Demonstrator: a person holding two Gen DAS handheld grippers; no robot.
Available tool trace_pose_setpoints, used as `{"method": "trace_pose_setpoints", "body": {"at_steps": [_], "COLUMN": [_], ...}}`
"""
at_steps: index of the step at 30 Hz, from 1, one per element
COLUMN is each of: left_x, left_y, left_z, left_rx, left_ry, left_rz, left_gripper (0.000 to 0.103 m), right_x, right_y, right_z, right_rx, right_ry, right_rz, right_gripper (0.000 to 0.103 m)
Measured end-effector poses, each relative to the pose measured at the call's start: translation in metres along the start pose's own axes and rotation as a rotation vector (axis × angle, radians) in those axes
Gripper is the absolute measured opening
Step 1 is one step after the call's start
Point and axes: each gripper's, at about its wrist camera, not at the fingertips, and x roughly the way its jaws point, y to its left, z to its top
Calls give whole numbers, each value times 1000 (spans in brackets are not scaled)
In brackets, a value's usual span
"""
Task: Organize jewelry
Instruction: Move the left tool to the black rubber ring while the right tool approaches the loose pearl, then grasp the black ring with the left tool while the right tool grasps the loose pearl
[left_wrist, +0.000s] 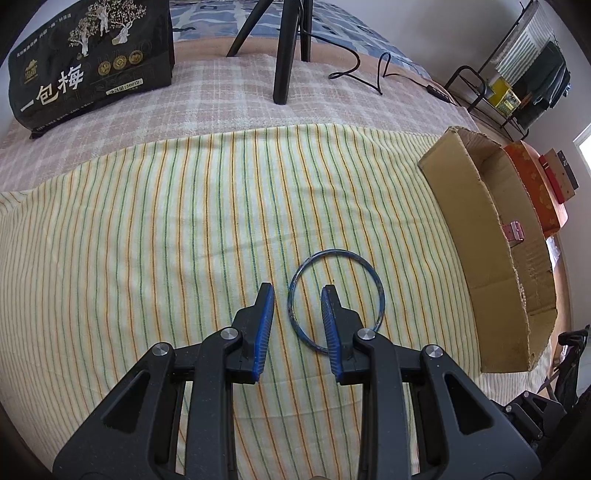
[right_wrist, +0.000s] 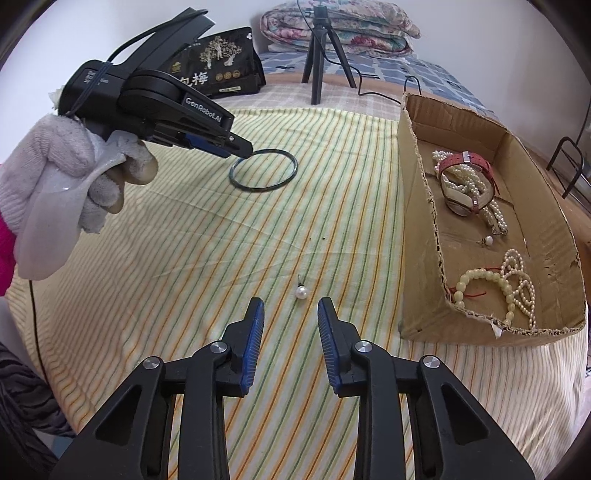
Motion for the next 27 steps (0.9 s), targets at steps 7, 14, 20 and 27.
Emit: {"method": "trace_pose_setpoints", "body": {"at_steps": [7, 14, 20, 27], "left_x": [7, 16, 18, 18], "left_y": [-1, -1, -4, -1], "left_z": [1, 1, 0, 0], "left_rx": [-5, 3, 35, 37], "left_ry": [11, 19, 11, 3], "left_rz": [-10, -2, 27, 37], "left_gripper": [25, 25, 21, 14], "right_x": [8, 14, 16, 17], "right_y": [-2, -4, -1, 2], "right_z": [1, 0, 1, 2], "right_rx": [5, 15, -4, -23], "right_ry": [13, 19, 19, 16], "right_rz": [-13, -20, -25, -32], "right_gripper": [25, 23, 21, 18]}}
